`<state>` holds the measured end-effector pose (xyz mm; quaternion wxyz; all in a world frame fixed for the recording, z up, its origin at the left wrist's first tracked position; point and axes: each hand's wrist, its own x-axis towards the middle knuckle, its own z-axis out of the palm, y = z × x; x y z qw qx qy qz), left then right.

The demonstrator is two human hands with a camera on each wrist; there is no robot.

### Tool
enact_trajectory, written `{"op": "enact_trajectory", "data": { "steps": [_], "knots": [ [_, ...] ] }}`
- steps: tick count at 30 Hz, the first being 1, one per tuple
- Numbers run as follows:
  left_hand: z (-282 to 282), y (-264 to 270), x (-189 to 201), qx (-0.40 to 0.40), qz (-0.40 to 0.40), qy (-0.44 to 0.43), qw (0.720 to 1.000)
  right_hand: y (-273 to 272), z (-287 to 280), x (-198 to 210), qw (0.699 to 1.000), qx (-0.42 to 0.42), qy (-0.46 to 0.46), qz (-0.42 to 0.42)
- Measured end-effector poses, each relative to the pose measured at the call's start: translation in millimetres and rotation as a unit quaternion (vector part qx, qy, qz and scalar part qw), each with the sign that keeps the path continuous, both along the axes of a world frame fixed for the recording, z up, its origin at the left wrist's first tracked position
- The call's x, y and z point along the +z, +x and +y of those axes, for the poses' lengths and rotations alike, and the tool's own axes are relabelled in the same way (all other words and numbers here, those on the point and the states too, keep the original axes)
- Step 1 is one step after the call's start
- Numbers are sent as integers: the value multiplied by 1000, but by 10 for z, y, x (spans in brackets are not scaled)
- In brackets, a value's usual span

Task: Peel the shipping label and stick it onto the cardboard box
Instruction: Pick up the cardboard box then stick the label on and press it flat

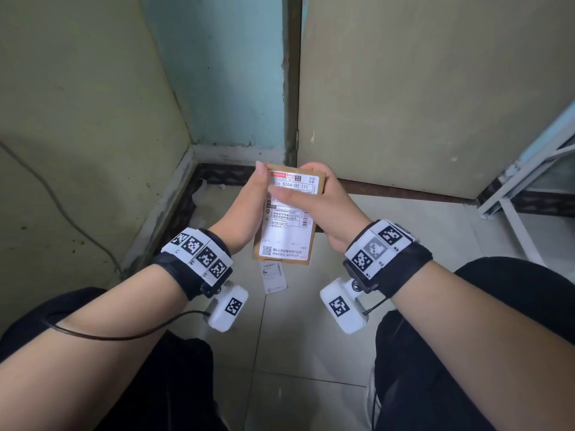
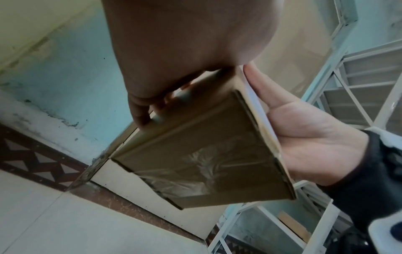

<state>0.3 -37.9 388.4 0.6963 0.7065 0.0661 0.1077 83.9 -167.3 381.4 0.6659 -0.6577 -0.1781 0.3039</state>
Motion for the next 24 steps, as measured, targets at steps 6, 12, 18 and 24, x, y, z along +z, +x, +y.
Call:
{"op": "enact_trajectory", "data": {
  "steps": [6,12,18,24],
  "knots": [
    [-5,-2,-69,-35,23,52,998,12,29,114,991,-87,22,97],
    [-55,-15,-45,-27,14,35,999,-32,58,93,994,-76,10,82],
    [-15,-10,26,15,41,-68,997,-87,84,-28,999,-13,29,9],
    [102,-15,98,62,71,-118,989,-128,123,-66,996,74,33,-49]
  ]
}}
